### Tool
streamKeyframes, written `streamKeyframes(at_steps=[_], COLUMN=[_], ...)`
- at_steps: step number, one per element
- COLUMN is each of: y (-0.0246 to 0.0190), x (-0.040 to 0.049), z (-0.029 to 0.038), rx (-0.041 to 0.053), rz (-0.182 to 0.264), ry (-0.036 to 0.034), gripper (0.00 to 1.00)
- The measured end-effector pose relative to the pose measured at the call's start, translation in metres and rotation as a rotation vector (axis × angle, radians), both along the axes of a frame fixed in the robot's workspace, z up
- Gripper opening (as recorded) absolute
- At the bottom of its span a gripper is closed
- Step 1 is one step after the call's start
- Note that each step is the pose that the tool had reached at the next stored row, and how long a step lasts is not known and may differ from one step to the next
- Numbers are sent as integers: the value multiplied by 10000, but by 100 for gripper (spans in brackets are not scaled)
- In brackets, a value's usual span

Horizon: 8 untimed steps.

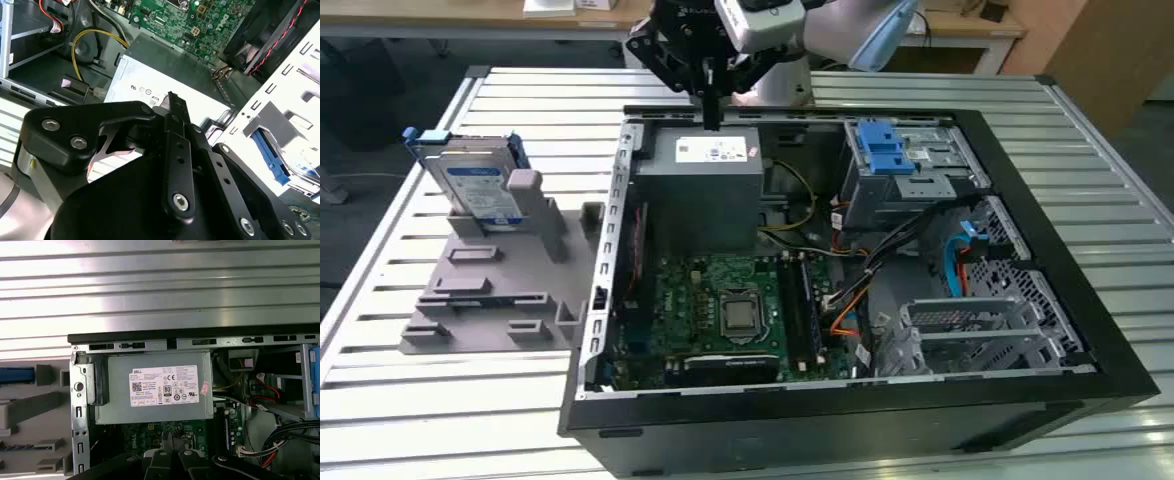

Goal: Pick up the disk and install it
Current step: 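Reach for the disk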

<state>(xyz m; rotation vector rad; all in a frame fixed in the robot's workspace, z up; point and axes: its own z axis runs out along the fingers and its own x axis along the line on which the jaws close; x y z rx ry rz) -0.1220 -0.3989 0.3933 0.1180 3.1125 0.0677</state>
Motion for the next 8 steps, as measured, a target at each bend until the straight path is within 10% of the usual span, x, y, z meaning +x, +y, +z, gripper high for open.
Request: streamKeyframes(at_steps=[8], y=[0], x=[-15], z=[0], rx=[0], rz=[-1], ry=[0], gripper=[11])
